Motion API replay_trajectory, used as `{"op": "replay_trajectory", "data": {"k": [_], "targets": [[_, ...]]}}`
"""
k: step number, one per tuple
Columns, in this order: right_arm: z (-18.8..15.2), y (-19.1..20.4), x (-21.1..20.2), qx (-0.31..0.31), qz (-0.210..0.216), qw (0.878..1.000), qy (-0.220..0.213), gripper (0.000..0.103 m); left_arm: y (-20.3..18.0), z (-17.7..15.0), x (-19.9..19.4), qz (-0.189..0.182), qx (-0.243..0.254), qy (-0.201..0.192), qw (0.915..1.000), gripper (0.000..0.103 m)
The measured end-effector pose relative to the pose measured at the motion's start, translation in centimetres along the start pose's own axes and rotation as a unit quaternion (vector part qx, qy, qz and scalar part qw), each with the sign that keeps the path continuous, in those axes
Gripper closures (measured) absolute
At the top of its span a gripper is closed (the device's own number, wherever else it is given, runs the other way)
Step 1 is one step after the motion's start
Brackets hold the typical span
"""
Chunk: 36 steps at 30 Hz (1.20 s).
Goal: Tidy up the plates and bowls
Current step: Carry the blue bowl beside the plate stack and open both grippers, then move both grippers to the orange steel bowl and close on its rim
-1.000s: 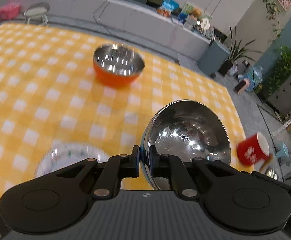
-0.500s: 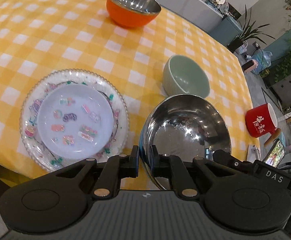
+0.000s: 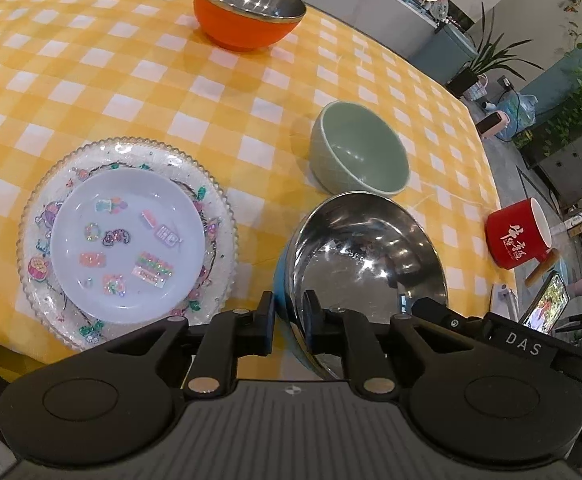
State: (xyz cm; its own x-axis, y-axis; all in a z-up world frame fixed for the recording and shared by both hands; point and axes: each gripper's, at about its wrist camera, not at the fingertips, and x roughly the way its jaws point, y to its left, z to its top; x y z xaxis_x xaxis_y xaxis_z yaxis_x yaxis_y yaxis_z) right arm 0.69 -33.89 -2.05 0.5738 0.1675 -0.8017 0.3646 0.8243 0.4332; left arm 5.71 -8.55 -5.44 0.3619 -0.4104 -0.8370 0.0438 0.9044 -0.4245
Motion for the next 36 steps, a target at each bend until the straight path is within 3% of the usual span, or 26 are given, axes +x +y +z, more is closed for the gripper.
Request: {"op": "replay_trajectory", "data": {"k": [3, 5, 7, 11, 14, 19, 25, 30, 32, 36], "targets": [[-0.1, 0.1, -0.1, -0.006, -0.003, 1.000, -0.007, 0.086, -0.2, 0.0, -0.2, 0.000, 0.010, -0.005, 0.9999, 0.086], [0.0, 0.2, -0.3, -0.009, -0.007, 1.000, -0.013, 0.069, -0.2, 0.1, -0.4, 0.001, 0.012, -0.012, 0.9999, 0.078], [0.0, 0.2, -0.4, -0.010, -0.006, 1.000, -0.019, 0.064, -0.3, 0.1, -0.8, 0.001, 0.016, -0.020, 0.9997, 0.068], [0.0, 0.2, -0.6, -0.013, -0.005, 1.000, -0.028, 0.052, -0.3, 0.2, -1.7, 0.004, 0.029, -0.042, 0.9987, 0.056], [-0.1, 0.5, -1.1, -0.020, -0.004, 0.999, -0.045, 0.041, -0.3, 0.5, -2.5, 0.008, 0.041, -0.062, 0.9972, 0.054], [-0.3, 1.5, -1.8, -0.045, -0.014, 0.996, -0.075, 0.039, 0.0, 1.4, -3.6, 0.018, 0.059, -0.089, 0.9941, 0.052], [-0.1, 3.5, -2.1, -0.092, -0.025, 0.991, -0.097, 0.029, 0.4, 3.1, -4.5, 0.033, 0.079, -0.118, 0.9894, 0.047], [0.6, 5.5, -1.9, -0.134, -0.040, 0.983, -0.122, 0.020, 0.6, 4.6, -5.2, 0.037, 0.103, -0.153, 0.9821, 0.039], [1.0, 6.3, -1.9, -0.141, -0.052, 0.978, -0.142, 0.006, 0.7, 5.2, -5.3, 0.041, 0.111, -0.173, 0.9778, 0.038], [1.4, 8.4, -1.7, -0.155, -0.080, 0.965, -0.195, 0.004, 0.7, 6.4, -5.4, 0.054, 0.134, -0.207, 0.9676, 0.038]]}}
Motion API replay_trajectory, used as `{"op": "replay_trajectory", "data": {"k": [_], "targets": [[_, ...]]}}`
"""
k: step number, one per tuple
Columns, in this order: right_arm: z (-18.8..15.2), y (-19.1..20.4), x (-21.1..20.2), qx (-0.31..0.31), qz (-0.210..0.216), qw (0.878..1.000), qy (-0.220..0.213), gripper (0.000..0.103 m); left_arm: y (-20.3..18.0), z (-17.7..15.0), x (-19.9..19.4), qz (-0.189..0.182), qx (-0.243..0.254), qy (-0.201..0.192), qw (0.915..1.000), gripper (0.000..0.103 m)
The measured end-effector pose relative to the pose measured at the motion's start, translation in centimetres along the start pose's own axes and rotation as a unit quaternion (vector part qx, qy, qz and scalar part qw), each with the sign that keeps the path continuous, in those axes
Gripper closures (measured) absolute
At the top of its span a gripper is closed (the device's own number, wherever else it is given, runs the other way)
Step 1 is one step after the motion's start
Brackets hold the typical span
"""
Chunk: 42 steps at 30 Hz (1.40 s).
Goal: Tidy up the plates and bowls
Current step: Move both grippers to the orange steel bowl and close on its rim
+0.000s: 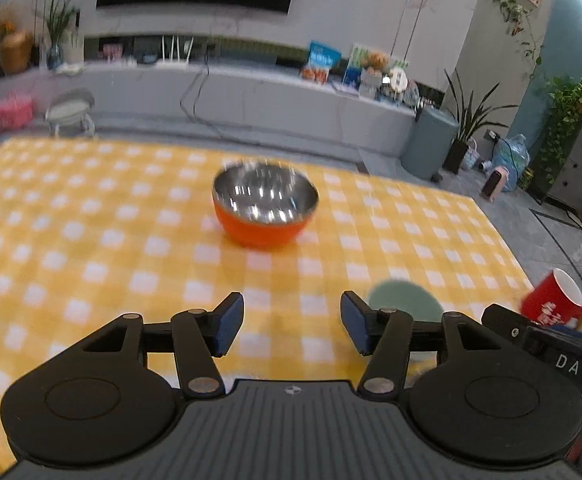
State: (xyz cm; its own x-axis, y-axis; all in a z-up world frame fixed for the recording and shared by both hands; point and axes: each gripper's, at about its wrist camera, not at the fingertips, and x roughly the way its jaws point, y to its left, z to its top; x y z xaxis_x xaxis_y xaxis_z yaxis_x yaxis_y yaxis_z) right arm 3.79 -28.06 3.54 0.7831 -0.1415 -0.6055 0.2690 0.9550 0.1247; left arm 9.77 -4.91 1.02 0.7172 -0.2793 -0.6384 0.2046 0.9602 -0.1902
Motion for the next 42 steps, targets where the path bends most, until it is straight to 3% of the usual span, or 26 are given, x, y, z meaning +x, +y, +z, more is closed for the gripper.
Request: {"op": "replay_trajectory", "data": {"k": [3, 7, 15, 28, 34, 39, 42], "targets": [[1.2, 1.2, 1.2, -0.020, 0.014, 1.000, 0.003, 0.004, 0.5, 1.0, 0.5, 0.009, 0.006, -0.012, 0.9999, 0.038], [2.8, 2.5, 3.3, 0.002, 0.031, 0.999, 0.019, 0.004, 1.6, 2.2, 1.2, 0.011, -0.002, -0.028, 0.9995, 0.038], [5.5, 5.0, 8.3, 0.045, 0.061, 0.995, 0.058, 0.005, 3.8, 4.6, 4.1, 0.011, -0.013, -0.015, 0.9997, 0.038], [7.8, 8.5, 16.4, 0.061, 0.079, 0.987, 0.125, 0.031, 6.3, 6.9, 10.7, 0.019, -0.077, 0.018, 0.9967, 0.037], [8.0, 9.8, 19.1, 0.062, 0.088, 0.984, 0.143, 0.036, 6.8, 7.5, 13.9, 0.047, -0.082, 0.041, 0.9946, 0.037], [7.3, 9.6, 20.7, 0.070, 0.105, 0.978, 0.165, 0.046, 6.6, 7.6, 15.6, 0.042, -0.079, 0.057, 0.9944, 0.039], [7.2, 9.2, 21.2, 0.084, 0.114, 0.975, 0.172, 0.047, 6.4, 7.6, 16.2, 0.036, -0.080, 0.065, 0.9940, 0.052]]}}
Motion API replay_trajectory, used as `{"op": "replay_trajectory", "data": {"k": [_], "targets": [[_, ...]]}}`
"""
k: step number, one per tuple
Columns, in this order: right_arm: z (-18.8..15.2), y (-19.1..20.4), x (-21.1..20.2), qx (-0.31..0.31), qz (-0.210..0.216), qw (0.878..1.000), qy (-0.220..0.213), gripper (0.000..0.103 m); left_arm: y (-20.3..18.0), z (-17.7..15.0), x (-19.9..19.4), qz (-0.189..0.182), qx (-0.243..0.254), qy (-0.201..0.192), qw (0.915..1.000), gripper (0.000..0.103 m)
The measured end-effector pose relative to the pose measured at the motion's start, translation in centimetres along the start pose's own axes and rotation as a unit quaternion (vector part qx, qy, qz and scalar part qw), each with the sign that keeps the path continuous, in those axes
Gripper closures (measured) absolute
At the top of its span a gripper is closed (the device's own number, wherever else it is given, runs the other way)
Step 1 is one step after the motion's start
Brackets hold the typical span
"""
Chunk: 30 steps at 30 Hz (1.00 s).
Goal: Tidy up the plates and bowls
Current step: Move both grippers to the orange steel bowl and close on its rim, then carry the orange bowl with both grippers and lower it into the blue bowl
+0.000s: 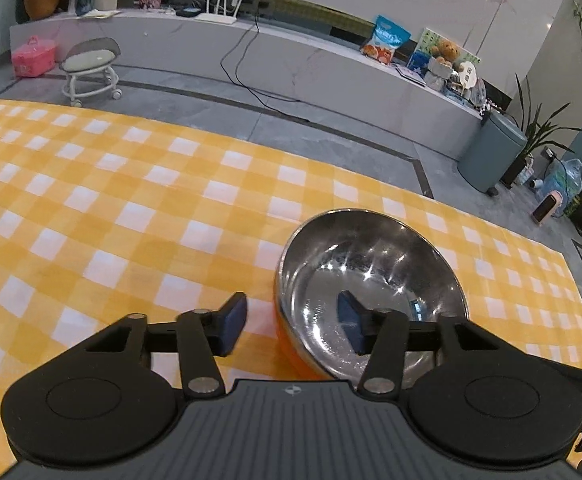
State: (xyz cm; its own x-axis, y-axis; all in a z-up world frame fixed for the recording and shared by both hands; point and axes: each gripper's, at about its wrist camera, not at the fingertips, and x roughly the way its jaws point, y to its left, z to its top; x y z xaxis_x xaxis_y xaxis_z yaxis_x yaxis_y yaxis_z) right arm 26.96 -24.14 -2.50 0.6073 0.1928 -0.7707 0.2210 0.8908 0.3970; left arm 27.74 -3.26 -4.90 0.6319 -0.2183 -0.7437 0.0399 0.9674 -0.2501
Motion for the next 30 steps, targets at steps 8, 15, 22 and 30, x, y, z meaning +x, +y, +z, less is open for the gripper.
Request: {"op": "replay_trajectory", "data": {"k": [8, 15, 22, 30], "targets": [[-0.3, 0.1, 0.6, -0.005, 0.015, 1.000, 0.003, 0.073, -0.6, -0.4, -0.6, 0.006, 0.009, 0.003, 0.9999, 0.086], [-0.6, 0.2, 0.5, -0.008, 0.026, 1.000, 0.012, 0.088, -1.1, -0.6, -1.2, 0.022, 0.014, 0.012, 0.9996, 0.091], [-0.6, 1.0, -1.7, -0.020, 0.025, 0.999, 0.006, 0.089, -0.7, -0.8, -3.5, 0.018, -0.001, 0.017, 0.9997, 0.091], [-1.6, 1.2, -6.4, -0.011, 0.056, 0.998, 0.002, 0.090, -0.7, -1.4, -9.1, 0.013, -0.027, 0.015, 0.9994, 0.091]]}}
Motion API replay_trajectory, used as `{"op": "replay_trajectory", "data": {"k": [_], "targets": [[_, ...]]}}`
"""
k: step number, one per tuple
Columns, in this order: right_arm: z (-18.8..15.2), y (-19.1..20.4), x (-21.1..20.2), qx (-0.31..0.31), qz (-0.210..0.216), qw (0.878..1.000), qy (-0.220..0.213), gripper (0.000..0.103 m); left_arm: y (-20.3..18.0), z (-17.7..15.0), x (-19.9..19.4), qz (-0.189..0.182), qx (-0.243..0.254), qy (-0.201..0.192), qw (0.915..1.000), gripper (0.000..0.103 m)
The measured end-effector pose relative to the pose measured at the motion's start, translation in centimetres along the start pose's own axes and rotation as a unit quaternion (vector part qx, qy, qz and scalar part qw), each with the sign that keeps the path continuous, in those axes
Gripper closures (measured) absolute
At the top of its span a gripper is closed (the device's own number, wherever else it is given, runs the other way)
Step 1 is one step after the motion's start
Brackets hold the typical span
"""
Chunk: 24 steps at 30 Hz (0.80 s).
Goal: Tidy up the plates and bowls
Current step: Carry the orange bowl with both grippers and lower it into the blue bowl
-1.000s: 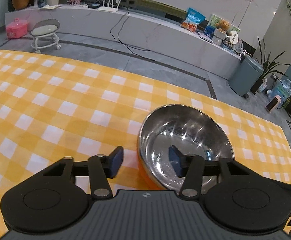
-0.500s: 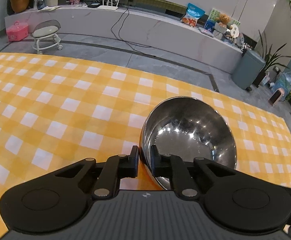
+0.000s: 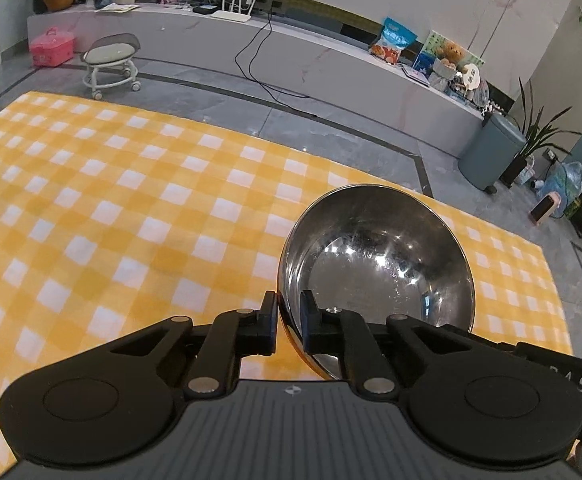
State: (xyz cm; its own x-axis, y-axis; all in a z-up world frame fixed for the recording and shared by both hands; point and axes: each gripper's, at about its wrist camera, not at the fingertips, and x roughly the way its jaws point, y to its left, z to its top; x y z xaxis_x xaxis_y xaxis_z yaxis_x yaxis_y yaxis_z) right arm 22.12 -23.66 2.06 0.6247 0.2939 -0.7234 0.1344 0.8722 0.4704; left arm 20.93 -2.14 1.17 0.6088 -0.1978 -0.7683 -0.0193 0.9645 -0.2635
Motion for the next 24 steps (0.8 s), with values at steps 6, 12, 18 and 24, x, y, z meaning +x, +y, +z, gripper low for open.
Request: {"op": "replay_trajectory", "data": {"k": [6, 12, 18, 24], "targets": [[-1.8, 0.8, -4.5, 0.001, 0.011, 1.000, -0.002, 0.090, 0.3, -1.4, -4.2, -0.017, -0.021, -0.010, 0.9996, 0.091], [-4.7, 0.6, -9.0, 0.027, 0.039, 0.999, -0.017, 0.091, 0.5, -3.5, -8.0, -0.033, -0.040, -0.018, 0.9985, 0.091], [-8.7, -0.2, -13.7, 0.047, 0.037, 0.997, -0.041, 0.091, -0.2, -6.5, -10.1, -0.058, -0.049, -0.011, 0.9971, 0.091], [-10.9, -2.0, -17.8, 0.068, 0.015, 0.996, -0.058, 0.092, -0.9, -9.5, -10.7, -0.095, -0.069, 0.018, 0.9929, 0.089]]}}
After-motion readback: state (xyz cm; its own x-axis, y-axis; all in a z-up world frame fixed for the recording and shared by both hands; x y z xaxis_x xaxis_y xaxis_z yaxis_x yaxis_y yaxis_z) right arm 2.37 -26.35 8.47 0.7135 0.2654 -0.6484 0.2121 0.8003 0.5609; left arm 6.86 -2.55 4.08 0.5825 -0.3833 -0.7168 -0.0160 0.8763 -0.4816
